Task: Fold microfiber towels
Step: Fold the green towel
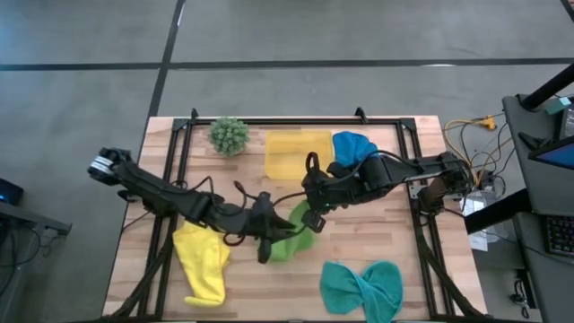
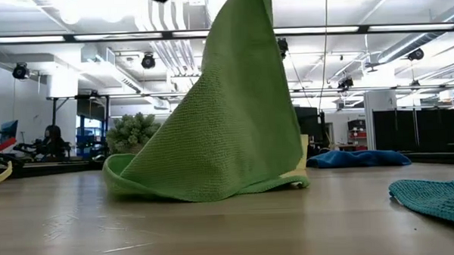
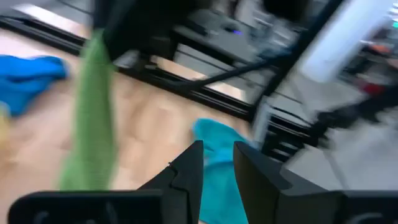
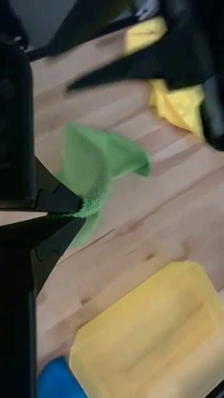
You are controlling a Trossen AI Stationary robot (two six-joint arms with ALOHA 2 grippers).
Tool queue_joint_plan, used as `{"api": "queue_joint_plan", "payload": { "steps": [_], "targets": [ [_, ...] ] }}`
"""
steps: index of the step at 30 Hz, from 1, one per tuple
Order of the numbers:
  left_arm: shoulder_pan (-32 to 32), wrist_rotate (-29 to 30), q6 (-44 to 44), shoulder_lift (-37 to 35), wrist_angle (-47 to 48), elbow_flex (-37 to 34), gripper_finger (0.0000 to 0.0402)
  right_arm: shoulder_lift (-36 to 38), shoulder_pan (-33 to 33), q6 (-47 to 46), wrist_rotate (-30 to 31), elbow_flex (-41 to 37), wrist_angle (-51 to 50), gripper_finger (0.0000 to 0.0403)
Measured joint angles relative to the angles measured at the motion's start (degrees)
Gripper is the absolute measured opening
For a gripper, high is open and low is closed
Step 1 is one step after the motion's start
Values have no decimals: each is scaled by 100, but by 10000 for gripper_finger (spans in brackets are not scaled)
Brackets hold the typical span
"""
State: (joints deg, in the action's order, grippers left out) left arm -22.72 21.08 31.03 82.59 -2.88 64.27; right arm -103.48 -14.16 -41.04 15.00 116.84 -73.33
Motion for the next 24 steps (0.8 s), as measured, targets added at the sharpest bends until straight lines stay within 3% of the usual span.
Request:
{"api": "queue_joint_plan", "payload": {
  "steps": [7, 12, 24],
  "targets": [
    [2, 993, -384, 401, -220, 7, 74, 0, -96, -55, -55, 0, 708, 8],
    [-29, 2203, 7, 481, 65, 4, 74, 18, -121, -55, -72, 0, 598, 8],
    [70, 2285, 10, 448, 91, 7, 74, 273, -247, 129, -100, 4, 630, 8]
  ]
}}
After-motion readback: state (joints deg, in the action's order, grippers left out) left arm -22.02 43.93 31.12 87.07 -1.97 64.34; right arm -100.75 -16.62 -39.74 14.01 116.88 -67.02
